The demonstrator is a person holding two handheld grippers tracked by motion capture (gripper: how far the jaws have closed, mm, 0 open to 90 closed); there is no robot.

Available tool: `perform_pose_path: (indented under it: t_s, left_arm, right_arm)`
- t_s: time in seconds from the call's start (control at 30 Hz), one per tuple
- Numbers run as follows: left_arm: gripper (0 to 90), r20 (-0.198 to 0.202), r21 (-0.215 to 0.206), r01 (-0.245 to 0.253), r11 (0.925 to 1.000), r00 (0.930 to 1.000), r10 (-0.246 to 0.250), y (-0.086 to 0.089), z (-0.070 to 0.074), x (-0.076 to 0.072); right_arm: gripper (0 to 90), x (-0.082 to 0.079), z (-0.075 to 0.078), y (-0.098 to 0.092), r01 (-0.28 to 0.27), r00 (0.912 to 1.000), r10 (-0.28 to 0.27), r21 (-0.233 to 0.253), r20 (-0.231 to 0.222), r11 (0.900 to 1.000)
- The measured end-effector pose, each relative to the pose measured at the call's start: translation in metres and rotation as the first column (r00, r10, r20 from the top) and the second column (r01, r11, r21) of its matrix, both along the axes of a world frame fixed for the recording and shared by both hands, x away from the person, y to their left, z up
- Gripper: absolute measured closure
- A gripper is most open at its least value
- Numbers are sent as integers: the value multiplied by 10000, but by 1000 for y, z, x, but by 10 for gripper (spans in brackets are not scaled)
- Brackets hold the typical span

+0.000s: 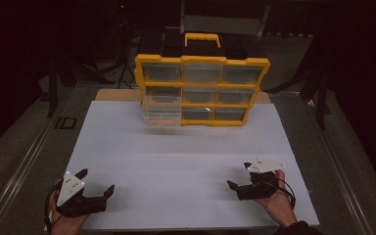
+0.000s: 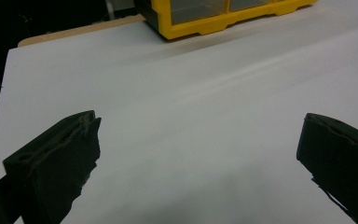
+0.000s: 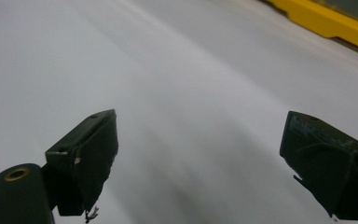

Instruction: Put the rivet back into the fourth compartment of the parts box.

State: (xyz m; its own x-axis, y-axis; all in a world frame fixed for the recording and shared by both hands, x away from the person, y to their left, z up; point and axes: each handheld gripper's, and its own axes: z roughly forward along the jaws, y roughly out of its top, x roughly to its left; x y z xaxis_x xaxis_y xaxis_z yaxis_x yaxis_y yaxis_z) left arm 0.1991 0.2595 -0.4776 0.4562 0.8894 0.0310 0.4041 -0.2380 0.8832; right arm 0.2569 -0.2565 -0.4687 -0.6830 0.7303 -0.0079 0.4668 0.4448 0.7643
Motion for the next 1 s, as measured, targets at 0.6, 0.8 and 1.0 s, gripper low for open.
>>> perform_pose_path:
  t_s: [0.6,0.8,1.0]
  left_arm:
    - [0,177,-40,-115,9999,9998,116,1,1,-2]
    - [0,240,-70,-165,9998,9996,166,2,2,-2]
    - [0,285,-38,-193,9998,9994,194,2,2,-2]
  right_arm:
    - [105,-23,-10,-35,1323,9843,-1471,1449,973,9806]
    - [102,-31,-12,-46,1619,9760,-1820,1603,1197,9737]
    - [102,-36,-14,-58,1948,9659,-2214,1865,1342,9630]
